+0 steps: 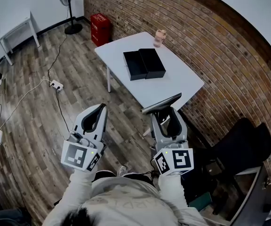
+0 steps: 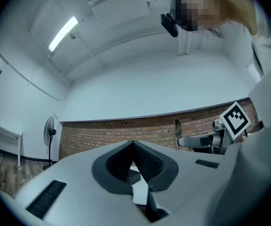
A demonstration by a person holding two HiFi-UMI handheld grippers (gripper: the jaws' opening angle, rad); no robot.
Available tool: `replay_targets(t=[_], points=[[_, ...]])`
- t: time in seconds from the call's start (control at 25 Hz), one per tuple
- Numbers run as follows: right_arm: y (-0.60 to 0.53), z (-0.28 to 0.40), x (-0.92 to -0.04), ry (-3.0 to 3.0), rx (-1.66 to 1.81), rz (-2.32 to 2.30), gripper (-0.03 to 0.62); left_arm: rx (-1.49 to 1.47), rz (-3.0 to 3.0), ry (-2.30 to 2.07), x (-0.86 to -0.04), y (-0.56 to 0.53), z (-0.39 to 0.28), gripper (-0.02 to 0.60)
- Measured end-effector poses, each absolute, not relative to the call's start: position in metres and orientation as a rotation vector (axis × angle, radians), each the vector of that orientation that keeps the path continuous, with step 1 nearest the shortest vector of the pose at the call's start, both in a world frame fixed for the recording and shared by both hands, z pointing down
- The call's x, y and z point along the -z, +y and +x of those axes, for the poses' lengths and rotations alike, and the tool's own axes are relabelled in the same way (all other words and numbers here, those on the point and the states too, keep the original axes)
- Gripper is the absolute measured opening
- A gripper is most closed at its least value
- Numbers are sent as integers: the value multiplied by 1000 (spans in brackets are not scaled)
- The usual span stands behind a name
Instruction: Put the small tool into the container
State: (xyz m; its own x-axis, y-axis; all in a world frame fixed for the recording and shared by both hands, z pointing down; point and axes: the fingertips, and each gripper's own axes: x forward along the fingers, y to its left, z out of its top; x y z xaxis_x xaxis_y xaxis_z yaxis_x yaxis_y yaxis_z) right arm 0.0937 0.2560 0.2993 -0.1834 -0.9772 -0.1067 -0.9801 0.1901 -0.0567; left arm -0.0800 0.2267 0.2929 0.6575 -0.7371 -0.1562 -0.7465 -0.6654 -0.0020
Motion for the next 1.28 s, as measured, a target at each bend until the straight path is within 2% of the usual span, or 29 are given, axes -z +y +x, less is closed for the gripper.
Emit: replay_targets(t=[0.72, 1.28], points=[[210, 122, -312, 2361, -2, -1841, 275, -232, -2754, 1317, -295, 191, -55, 6], [98, 128, -311, 2288, 10, -1907, 275, -212, -2763, 1261, -291, 69, -54, 6]])
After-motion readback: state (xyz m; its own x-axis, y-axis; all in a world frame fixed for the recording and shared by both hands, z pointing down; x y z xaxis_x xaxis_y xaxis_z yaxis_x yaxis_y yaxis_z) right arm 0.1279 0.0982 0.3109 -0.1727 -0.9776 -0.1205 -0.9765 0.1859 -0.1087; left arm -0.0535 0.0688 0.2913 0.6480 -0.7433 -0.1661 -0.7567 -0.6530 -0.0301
